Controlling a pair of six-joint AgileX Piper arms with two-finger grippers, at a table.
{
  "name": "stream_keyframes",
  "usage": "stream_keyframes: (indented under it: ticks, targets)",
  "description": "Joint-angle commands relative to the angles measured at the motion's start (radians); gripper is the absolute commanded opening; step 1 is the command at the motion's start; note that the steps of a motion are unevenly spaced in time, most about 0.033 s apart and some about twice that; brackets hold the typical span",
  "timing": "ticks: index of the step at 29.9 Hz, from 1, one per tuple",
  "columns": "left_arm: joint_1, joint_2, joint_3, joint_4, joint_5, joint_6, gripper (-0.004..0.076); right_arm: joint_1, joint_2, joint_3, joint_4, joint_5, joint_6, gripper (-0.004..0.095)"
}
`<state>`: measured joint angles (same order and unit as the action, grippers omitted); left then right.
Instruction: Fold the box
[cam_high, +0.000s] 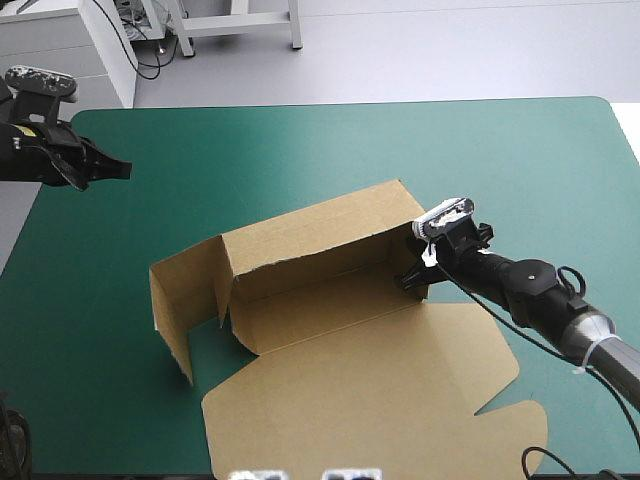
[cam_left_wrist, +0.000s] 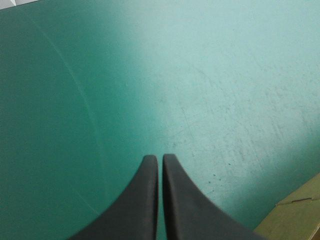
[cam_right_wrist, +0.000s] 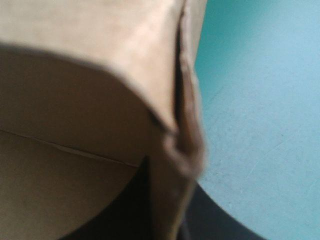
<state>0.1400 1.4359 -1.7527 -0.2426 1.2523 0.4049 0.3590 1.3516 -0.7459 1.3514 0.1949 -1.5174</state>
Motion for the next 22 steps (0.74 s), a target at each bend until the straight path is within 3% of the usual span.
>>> stream_keyframes:
  ticks: [1,4,6,11,16,22]
  targets:
    - [0.004,-0.039,-0.006,-0.033,0.025,0.009,-0.0006,0.004,-0.052,-0.029,-0.013,0.058,0.002,-0.0019]
    - [0.004,-0.039,-0.002,-0.021,0.021,0.009,-0.0008,0.004,-0.082,-0.029,-0.037,0.087,0.042,-0.0019]
    - [0.004,-0.039,-0.002,-0.007,0.021,0.009,-0.0008,0.002,-0.104,-0.029,-0.122,0.1,0.125,-0.0019]
    - [0.004,-0.039,-0.002,0.005,0.021,0.009,-0.0008,0.002,-0.131,-0.039,-0.538,0.223,0.456,-0.0019]
    - [0.004,-0.039,-0.002,-0.002,0.023,0.009,-0.0008,0.002,-0.131,-0.115,-0.838,0.437,0.724,-0.0019]
    - [0.004,-0.039,-0.002,-0.002,0.027,0.009,-0.0008,0.002,-0.131,-0.272,-0.956,0.679,0.941,-0.0019]
